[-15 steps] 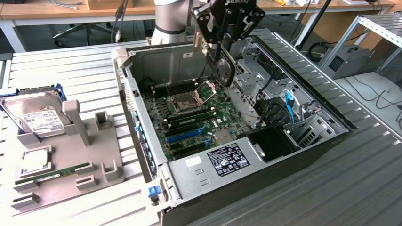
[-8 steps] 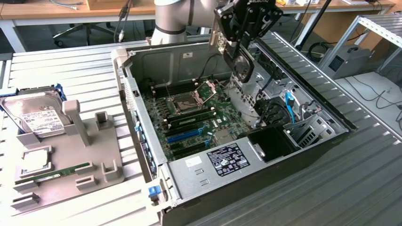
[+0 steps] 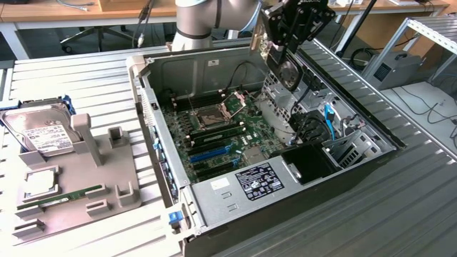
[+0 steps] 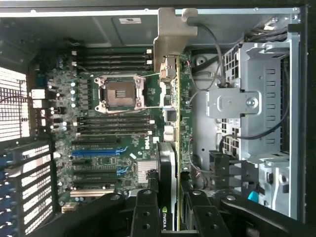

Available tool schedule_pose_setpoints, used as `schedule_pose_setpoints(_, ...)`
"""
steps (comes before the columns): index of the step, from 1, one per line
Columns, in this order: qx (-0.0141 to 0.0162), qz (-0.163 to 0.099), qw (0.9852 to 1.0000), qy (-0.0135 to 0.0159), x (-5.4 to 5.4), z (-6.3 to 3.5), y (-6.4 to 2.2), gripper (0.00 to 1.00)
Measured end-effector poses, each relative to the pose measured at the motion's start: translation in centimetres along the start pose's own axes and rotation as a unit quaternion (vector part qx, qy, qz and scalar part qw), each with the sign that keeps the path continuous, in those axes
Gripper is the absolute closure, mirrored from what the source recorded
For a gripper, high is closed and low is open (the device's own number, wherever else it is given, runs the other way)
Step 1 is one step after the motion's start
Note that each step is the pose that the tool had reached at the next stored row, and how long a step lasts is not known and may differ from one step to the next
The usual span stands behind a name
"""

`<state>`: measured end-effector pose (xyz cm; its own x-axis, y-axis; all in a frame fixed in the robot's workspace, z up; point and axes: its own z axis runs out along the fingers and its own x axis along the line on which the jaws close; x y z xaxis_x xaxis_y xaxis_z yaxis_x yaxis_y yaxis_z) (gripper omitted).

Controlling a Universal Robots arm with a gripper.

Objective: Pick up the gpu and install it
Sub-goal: 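Pick up the gpu and move the gpu toward the slot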

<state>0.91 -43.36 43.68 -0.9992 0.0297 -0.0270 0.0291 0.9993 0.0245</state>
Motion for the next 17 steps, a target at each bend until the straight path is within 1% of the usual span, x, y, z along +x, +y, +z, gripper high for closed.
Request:
schedule_pose_setpoints(6,-0.0001,0.0,1.0,0.0,-1.9,0.06,0.06,0.73)
schedule_pose_setpoints(8,-0.0001,0.0,1.0,0.0,-2.3,0.07,0.07,0.73)
schedule_pose_setpoints(15,0.0,0.0,1.0,0.0,-2.4,0.07,0.07,0.73)
schedule_pose_setpoints(17,-0.0001,0.0,1.0,0.0,-2.4,0.25,0.06,0.73)
